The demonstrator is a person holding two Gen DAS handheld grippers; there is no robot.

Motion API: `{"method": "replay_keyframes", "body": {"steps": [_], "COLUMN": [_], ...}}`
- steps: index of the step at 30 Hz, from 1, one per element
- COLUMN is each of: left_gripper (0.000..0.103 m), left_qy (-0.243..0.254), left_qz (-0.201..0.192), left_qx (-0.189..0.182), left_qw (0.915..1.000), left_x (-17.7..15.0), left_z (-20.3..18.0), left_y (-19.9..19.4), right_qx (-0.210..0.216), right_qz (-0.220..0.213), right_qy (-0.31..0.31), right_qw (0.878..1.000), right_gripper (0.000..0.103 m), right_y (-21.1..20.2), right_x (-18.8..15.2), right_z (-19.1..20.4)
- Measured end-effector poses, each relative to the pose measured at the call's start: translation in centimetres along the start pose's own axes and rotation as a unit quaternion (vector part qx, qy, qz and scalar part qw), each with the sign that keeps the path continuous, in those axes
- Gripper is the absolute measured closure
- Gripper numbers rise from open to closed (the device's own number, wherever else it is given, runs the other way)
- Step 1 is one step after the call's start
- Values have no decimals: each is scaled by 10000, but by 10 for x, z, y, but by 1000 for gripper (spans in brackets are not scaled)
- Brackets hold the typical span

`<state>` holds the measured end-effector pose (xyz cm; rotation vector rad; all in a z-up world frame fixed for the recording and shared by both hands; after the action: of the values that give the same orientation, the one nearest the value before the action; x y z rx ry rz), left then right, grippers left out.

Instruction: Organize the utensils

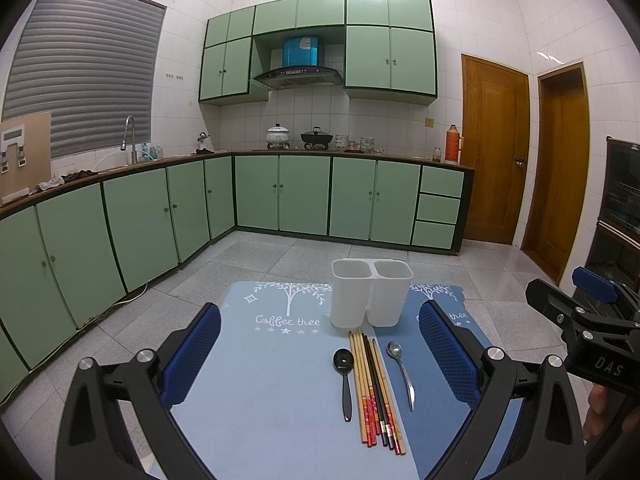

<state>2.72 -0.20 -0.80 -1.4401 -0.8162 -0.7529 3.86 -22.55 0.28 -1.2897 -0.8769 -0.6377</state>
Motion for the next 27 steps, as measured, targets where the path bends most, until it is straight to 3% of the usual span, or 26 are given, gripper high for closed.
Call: {"method": "replay_keyframes", "body": {"steps": [27], "left_gripper": [6], "left_qy": [7], "left_qz": [-11], "left_qx": [4], "left_qw": [10000], "left_x": [1], "left_z": [0], "left_y": [0], "right_qx": [-2], "right_qz": [-8], "right_qy": [1], "right_qw": [10000], "right_gripper": [5], "right_y": [0], "right_x": [-1], "right_z": [0]}}
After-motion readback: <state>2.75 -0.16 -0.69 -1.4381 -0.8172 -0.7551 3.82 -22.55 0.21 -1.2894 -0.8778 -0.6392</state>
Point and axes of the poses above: each gripper's, at about its wrist camera, not at the fingertips, and y roughly the way its jaws point, z to its left, x to its top, the point moved 3 cm from there along y, roughly the way its jaws point, and after that the axes turned 11 degrees about z, right-handed, at the moved point
